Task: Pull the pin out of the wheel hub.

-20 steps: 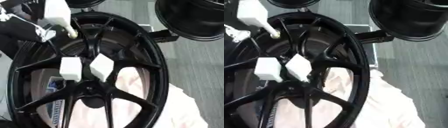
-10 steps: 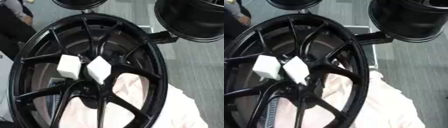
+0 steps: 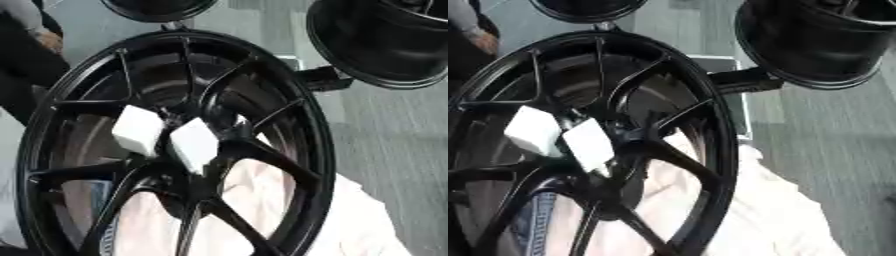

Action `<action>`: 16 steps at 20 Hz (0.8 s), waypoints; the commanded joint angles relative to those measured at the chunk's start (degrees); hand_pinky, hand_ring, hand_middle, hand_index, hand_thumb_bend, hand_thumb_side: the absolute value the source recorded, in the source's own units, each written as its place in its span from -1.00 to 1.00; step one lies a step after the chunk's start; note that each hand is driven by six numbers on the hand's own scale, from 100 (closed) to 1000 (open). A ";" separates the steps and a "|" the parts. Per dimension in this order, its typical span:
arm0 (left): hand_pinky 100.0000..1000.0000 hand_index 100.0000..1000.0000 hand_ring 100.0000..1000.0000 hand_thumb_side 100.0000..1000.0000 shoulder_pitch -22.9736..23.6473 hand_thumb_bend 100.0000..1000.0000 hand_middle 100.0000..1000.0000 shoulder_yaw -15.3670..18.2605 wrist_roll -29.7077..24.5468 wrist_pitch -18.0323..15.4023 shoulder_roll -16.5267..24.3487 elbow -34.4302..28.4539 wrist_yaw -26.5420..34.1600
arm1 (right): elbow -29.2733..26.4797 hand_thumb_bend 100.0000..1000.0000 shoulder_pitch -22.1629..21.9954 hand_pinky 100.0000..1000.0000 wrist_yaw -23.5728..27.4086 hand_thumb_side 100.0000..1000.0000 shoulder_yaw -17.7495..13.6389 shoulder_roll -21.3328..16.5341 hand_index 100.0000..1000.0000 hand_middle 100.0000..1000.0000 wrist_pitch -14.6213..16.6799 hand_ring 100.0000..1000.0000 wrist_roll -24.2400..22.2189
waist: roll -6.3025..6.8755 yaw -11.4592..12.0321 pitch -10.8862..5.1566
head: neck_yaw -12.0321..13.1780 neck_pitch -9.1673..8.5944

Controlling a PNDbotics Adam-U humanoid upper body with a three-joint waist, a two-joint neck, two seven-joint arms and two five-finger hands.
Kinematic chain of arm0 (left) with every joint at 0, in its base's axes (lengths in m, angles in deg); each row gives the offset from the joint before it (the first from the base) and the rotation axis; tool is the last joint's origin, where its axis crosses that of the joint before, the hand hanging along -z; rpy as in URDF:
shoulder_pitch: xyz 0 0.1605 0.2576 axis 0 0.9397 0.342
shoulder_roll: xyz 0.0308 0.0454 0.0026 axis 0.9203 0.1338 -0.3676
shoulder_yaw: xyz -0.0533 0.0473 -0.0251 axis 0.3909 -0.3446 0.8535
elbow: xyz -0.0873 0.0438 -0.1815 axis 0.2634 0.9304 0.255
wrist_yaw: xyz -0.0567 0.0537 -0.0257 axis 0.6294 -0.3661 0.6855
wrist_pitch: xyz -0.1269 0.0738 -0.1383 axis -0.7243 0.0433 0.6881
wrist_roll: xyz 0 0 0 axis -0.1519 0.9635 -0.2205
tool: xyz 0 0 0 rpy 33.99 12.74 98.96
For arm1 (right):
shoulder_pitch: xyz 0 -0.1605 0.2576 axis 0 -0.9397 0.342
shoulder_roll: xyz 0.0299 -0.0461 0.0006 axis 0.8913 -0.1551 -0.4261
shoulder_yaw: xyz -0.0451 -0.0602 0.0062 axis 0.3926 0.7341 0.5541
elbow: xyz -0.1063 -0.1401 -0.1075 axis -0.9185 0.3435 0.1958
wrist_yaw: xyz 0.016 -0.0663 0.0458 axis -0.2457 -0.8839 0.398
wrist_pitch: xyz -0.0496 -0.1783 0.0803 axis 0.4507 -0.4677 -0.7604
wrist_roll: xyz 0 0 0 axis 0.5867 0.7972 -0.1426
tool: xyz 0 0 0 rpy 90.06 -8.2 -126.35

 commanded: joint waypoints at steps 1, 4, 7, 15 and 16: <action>0.77 0.76 0.49 -0.57 -0.48 -0.39 0.60 1.92 -4.42 -5.04 1.32 1.68 -1.34 | -0.69 -1.00 -0.16 0.07 -0.28 -0.18 -0.62 -0.64 0.23 0.06 -0.55 0.17 0.78 | 0.12 0.20 -1.15 | -0.10 -0.72; 0.70 0.68 0.41 -0.67 -0.86 -0.54 0.50 2.02 -6.28 -6.89 0.98 1.70 -1.29 | -0.69 -1.00 -0.08 0.07 -0.17 -0.18 -0.59 -0.48 0.23 0.06 -0.56 0.17 0.79 | 0.05 0.30 -1.09 | -0.08 -0.74; 0.57 0.53 0.16 -0.73 -1.80 -0.80 0.28 2.23 -3.82 -6.83 0.54 0.32 0.32 | -0.69 -1.00 -0.05 0.07 -0.14 -0.18 -0.61 -0.43 0.23 0.06 -0.53 0.17 0.87 | 0.04 0.32 -1.07 | 0.01 -0.64; 0.49 0.44 0.04 -0.88 -2.62 -0.76 0.14 -3.23 2.50 -7.82 1.31 -14.48 5.08 | -0.69 -1.00 0.23 0.07 -0.23 -0.18 -0.25 -0.84 0.23 0.06 -0.28 0.17 0.56 | 0.04 -0.09 -0.83 | 0.59 -0.80; 0.49 0.45 0.04 -0.89 -3.08 -0.74 0.14 -4.30 2.07 -8.41 1.52 -15.11 4.75 | -0.69 -1.00 0.28 0.07 -0.22 -0.18 -0.19 -0.89 0.23 0.06 -0.26 0.17 0.47 | 0.05 -0.18 -0.81 | 0.70 -0.81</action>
